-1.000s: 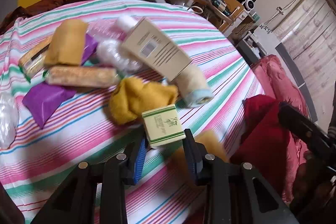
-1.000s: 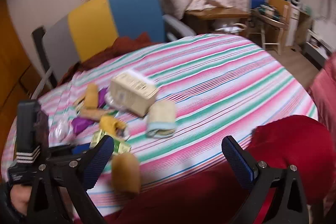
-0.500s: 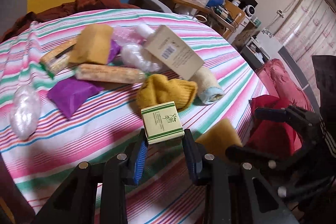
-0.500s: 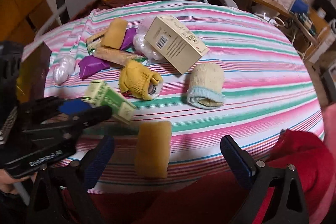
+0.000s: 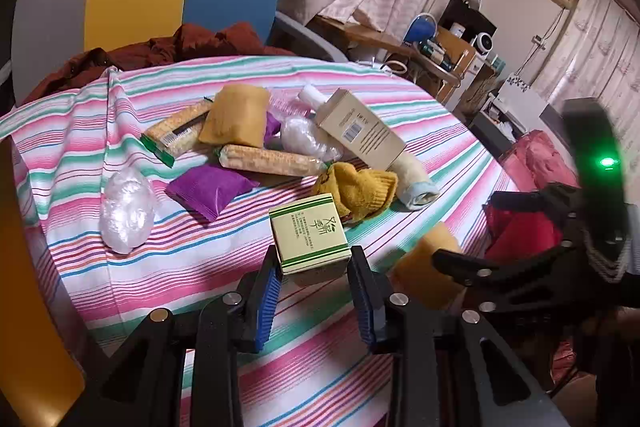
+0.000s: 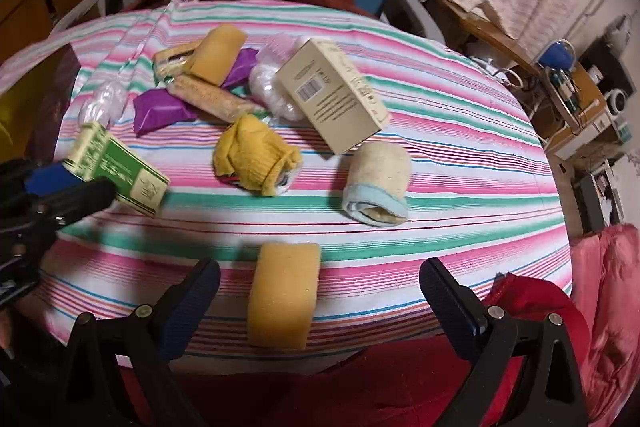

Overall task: Organize objects
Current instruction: 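Grasp the green-white soap box with the left tool while the right tool grasps the yellow sponge, then carry soap box and sponge into the gold tray and open both tools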

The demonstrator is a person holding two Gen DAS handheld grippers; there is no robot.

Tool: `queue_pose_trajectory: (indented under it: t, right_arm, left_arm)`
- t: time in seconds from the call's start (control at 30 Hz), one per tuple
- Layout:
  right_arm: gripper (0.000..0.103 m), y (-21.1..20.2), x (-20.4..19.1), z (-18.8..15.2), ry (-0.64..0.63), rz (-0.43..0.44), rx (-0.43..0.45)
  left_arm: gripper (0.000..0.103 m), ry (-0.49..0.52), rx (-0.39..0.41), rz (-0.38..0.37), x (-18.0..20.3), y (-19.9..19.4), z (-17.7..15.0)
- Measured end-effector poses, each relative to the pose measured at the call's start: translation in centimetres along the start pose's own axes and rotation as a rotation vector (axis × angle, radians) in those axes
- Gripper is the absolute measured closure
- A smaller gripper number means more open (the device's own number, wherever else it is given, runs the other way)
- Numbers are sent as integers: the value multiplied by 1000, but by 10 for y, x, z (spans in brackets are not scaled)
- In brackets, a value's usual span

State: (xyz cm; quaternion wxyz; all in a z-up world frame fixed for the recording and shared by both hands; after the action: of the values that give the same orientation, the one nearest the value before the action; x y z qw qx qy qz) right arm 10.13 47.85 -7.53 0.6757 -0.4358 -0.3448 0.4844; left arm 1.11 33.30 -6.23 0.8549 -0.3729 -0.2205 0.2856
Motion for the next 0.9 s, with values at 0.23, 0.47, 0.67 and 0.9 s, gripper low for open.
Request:
queue_pose_trajectory:
  t: [0.23,0.47,0.67,0.9]
  right_arm:
    - [29,31,-6,-5,-39,73,-165]
    - [63,48,-4,-4,-38,119,-253]
    - [64,28,7,-1,-4,117,-168]
    - [64,-13,-12,17,-13,158,-18]
  left_arm:
    - [70,-23,51,9,-14,-24,-1]
    - [70,-44,107,24,-28,-47,-1]
    - [70,-69,136,48,-44,-66,-5]
    - [70,-133,179,116,-78,-91,-9]
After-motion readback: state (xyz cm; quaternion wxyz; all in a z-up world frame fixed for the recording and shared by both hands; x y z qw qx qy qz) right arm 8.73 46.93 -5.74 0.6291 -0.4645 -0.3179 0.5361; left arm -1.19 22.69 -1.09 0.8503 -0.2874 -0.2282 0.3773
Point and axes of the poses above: each gripper's, at about its wrist camera, not at the fingertips, and y roughly the way its jaws point, x to its right, z to its top, the point moved 6 cm from there along y, roughly the way its jaws point, and after that the axes turned 11 degrees about z, right-handed, at the moved point
